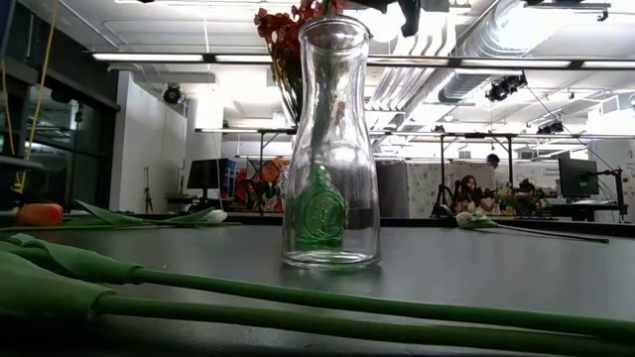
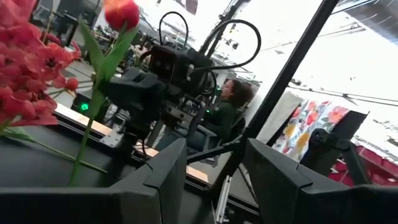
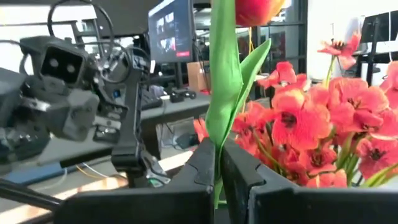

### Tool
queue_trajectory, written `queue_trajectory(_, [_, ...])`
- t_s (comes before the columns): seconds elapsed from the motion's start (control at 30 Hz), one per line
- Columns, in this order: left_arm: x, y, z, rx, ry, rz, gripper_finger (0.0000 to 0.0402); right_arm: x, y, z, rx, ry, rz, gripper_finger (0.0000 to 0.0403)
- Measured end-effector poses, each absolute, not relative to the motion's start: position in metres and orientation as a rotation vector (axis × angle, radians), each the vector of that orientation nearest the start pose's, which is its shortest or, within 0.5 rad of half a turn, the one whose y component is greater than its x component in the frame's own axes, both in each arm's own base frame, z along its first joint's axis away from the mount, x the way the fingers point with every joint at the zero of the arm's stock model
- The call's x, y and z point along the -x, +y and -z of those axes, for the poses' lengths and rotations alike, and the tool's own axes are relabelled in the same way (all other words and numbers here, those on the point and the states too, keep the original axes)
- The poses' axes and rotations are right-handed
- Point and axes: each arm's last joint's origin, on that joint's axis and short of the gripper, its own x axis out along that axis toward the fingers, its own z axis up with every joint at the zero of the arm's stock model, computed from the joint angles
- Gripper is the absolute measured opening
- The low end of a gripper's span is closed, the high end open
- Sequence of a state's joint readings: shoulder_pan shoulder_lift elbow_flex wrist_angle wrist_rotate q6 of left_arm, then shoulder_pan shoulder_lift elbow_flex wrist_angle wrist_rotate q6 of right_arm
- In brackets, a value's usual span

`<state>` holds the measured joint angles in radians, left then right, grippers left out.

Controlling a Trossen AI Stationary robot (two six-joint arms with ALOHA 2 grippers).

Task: Sort flowers into vase by color
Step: Put the top right orange tulip into the green flower vase

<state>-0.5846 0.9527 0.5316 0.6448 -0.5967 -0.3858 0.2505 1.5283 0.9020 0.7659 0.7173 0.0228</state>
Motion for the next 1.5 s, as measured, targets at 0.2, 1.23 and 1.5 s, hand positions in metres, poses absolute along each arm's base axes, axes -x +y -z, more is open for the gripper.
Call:
queue_trajectory(0.2, [-0.180,-0.099,-0.294,0.505,-0.189,0.004,0.0154,-0.326,0.063,-0.281,-0.062,-0.089,0.476,0.0000])
queue_trajectory(1.23, [-0.180,-0.099,-0.291,0.448,-0.168,-0.003,0.0154,-0.338,0.084,-0.239,-0.103,0.035,0.489,0.0001])
queue_trajectory(1.5, [-0.181,-0.099,-0.289,0.433,-0.144,-0.005,0.0154,-0.334,0.097,-0.239,-0.043,0.050,0.462,0.0066])
